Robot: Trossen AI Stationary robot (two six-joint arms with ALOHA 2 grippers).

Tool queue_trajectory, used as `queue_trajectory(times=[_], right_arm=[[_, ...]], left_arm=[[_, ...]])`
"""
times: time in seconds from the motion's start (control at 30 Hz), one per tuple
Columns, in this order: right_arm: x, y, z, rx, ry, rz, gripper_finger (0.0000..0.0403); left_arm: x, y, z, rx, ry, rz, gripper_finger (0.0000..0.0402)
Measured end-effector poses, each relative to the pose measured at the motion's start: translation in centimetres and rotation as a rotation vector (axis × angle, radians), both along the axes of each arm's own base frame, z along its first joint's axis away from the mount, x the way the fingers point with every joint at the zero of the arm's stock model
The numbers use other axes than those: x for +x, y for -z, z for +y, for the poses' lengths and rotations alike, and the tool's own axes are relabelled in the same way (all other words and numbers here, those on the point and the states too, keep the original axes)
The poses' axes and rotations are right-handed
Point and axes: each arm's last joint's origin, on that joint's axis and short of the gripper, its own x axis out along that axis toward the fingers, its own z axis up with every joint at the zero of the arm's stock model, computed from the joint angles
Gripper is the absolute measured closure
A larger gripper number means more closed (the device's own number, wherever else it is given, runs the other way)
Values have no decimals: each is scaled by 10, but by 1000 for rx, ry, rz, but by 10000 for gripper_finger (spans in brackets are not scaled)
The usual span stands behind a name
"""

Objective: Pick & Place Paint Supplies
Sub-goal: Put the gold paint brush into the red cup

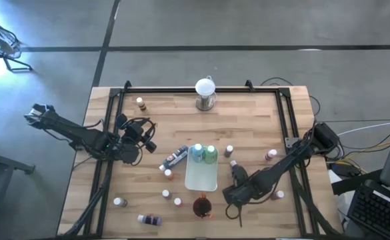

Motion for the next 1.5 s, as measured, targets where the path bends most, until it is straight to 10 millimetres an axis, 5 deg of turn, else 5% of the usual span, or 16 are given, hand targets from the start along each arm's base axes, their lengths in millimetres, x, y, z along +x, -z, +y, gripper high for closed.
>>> queue_trajectory(times=[0.57, 0.87, 1.1, 1.5], right_arm=[[-6, 2, 0, -46, -44, 35, 386], [-4, -10, 6, 6, -102, 38, 392], [8, -63, 15, 58, -180, -114, 394], [15, -180, 8, -179, -315, -448, 394]], left_arm=[[0, 0, 0, 0, 0, -1, 248], [0, 0, 0, 0, 0, -1, 248], [0, 0, 0, 0, 0, -1, 248], [0, 0, 0, 2, 0, 4, 248]])
